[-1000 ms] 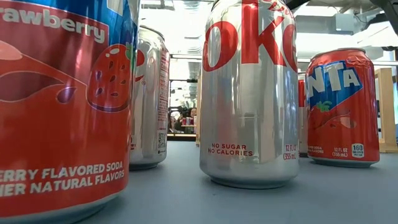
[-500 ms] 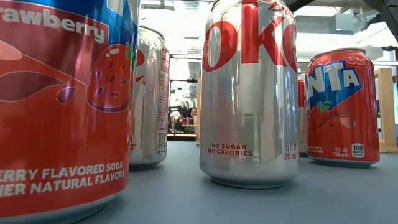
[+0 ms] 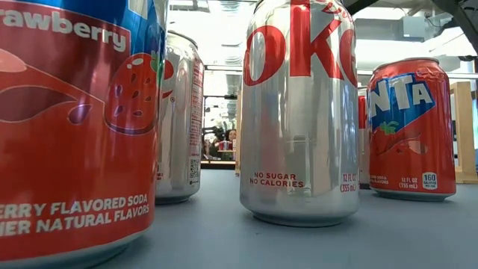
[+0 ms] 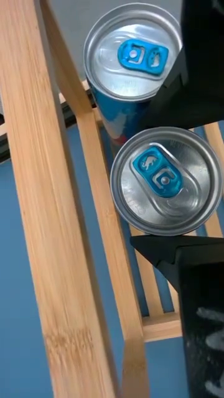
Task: Place canned beverage on shelf
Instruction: Put the right blue soda can aligned with the other blue soda can on the shelf
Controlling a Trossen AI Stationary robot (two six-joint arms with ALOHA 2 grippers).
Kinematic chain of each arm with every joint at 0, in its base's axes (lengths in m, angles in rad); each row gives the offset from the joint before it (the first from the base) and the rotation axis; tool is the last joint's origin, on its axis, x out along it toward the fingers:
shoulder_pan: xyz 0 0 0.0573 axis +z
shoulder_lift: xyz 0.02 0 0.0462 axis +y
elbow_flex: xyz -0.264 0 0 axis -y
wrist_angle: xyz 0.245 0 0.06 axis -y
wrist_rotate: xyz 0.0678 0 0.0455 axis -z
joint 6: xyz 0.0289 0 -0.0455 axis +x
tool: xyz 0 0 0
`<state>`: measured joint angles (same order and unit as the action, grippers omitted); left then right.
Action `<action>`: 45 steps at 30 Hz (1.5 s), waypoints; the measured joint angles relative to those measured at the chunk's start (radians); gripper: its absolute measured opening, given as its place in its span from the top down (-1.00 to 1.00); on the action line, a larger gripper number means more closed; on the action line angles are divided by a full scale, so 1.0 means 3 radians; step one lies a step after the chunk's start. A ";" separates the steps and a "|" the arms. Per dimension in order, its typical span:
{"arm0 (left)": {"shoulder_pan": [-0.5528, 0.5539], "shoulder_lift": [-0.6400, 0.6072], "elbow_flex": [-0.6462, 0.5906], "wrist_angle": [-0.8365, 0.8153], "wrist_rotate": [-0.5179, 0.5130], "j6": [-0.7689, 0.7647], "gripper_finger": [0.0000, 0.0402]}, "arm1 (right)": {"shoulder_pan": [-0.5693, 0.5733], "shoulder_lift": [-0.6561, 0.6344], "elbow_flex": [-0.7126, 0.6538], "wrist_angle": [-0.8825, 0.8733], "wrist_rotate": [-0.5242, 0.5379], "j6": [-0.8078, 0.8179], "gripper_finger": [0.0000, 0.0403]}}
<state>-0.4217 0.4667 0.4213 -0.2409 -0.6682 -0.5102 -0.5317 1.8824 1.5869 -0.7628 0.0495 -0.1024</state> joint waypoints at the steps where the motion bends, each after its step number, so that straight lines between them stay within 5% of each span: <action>1: 0.0000 0.0000 0.0000 0.0000 0.0000 0.0000 -0.70 | -0.0001 0.0000 -0.0002 -0.0001 0.0002 0.0000 0.00; 9: 0.0000 0.0000 0.0000 -0.0001 -0.0001 -0.0003 -0.70 | -0.0002 0.0005 -0.0003 -0.0068 0.0020 -0.0001 -0.18; 45: 0.0000 0.0000 0.0000 -0.0005 -0.0005 -0.0029 -0.70 | 0.0025 0.0015 0.0208 -0.0206 -0.0007 -0.0049 -0.19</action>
<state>-0.4217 0.4667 0.4213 -0.2424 -0.6696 -0.5190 -0.5243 1.8870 1.6491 -0.8246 0.0473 -0.1172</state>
